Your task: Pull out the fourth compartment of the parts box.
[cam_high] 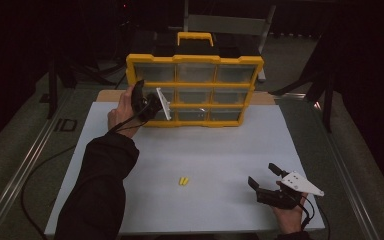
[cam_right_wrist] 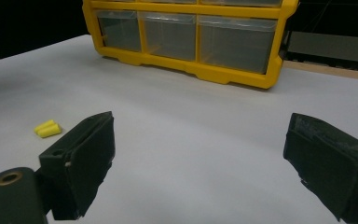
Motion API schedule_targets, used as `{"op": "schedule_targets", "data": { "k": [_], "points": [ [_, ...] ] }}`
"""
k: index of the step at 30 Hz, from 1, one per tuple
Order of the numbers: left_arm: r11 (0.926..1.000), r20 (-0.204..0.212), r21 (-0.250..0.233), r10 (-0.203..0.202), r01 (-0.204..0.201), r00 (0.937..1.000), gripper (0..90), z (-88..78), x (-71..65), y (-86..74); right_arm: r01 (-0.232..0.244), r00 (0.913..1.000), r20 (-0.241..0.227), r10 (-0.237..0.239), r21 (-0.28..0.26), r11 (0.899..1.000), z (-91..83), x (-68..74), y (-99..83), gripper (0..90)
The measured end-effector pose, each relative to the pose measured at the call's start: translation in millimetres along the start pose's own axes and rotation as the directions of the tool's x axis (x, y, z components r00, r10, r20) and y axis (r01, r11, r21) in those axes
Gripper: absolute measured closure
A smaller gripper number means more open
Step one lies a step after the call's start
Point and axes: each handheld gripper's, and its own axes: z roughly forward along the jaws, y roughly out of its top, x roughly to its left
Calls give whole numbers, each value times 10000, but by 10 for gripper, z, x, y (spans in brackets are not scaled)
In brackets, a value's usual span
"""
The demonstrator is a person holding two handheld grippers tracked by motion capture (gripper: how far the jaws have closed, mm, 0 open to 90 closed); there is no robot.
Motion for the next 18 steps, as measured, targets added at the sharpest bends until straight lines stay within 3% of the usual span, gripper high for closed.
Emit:
{"op": "schedule_targets", "data": {
  "k": [12,15,18],
  "points": [
    [9983,-663,162,577,-568,9961,400,33,-51,91,-28,10000,28,28,-59,10000,-10,-11,1,88],
    [9963,-1002,77,861,-858,9912,412,1,-96,95,-39,10000,22,40,-58,10000,-12,-15,1,88],
    [9948,-1070,-42,1005,-1015,9892,442,-32,-120,82,-85,10000,46,86,-55,9999,-8,-18,-1,88]
  ]
}}
